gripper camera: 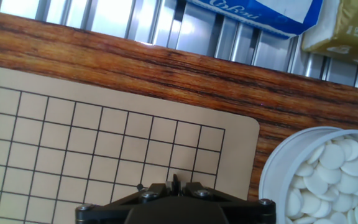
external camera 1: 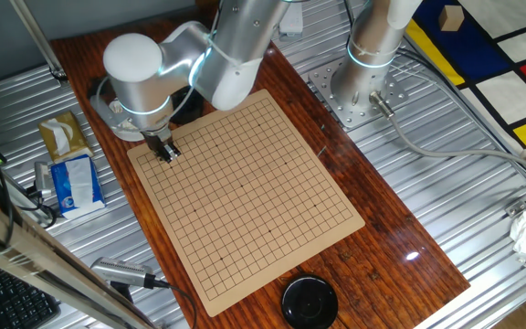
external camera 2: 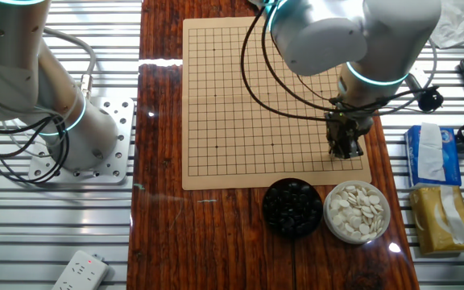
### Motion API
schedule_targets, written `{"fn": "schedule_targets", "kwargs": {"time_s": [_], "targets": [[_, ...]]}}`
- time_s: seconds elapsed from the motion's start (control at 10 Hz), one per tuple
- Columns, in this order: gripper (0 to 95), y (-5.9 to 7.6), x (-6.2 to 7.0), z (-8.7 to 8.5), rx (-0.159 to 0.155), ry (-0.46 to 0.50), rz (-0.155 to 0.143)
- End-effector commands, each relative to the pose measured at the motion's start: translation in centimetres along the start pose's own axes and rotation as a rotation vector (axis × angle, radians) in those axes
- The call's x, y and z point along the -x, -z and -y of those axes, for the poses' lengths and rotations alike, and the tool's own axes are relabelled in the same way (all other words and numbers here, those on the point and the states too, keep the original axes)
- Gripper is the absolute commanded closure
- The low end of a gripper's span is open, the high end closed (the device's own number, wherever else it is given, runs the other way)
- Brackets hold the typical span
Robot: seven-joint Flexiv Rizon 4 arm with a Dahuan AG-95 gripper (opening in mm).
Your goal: Play the first move as black on the 3-4 point in the upper right corner of the Go board
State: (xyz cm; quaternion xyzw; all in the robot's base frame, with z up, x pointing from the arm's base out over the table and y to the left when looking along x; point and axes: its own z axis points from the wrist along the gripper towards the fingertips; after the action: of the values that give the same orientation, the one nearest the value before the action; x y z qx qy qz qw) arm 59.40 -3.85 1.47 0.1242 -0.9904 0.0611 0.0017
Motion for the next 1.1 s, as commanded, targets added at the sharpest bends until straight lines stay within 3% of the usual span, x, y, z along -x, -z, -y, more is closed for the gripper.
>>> {"fn": "schedule_targets", "kwargs": {"time_s": [0.1,1.1], "targets": [[95.0,-0.28,0.14,0.0,-0.052,0.009,-0.01],[95.0,-0.32,0.09,-0.16,-0.049,0.004,-0.007]]}}
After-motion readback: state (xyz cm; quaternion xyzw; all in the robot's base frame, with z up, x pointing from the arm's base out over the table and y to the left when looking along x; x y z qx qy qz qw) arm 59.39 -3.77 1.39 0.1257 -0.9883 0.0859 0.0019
